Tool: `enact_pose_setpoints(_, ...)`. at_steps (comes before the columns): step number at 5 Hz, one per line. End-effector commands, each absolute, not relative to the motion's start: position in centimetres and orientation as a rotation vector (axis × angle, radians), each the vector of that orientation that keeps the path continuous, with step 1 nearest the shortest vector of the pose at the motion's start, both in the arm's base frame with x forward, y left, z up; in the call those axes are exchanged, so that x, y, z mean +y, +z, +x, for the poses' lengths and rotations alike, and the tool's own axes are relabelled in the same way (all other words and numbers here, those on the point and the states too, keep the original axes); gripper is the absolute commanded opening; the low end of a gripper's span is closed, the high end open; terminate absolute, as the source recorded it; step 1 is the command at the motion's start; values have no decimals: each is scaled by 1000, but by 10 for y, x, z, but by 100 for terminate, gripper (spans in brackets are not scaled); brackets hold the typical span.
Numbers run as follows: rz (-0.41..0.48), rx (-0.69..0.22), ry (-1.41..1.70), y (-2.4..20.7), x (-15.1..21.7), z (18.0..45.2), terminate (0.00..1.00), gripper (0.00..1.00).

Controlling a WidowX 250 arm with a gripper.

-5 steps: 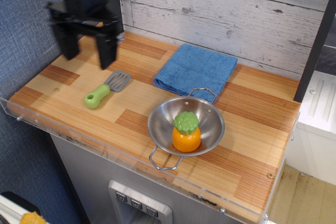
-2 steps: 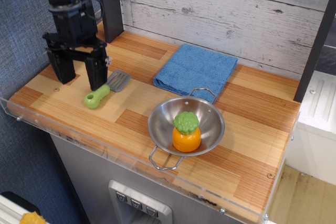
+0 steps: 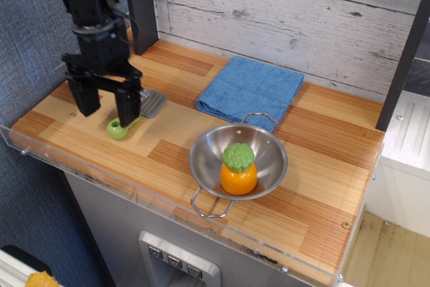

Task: Put the spatula right on top of the napkin

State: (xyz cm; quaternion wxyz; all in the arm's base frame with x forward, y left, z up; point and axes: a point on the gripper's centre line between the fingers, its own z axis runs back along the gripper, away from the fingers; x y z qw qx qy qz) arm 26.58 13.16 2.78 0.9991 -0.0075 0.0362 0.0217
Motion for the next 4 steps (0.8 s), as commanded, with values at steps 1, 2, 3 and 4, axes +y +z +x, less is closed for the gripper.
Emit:
enact_pose_setpoints(1, 30, -20, 33, 34, 134, 272, 0, 100)
enact_pose_setpoints(2, 14, -20, 19, 29, 129, 279, 0, 100)
enact_pose_setpoints(3, -35, -46, 27, 25, 129, 285, 0, 100)
enact_pose_setpoints(4, -60, -73, 8, 25, 127, 286, 0, 0)
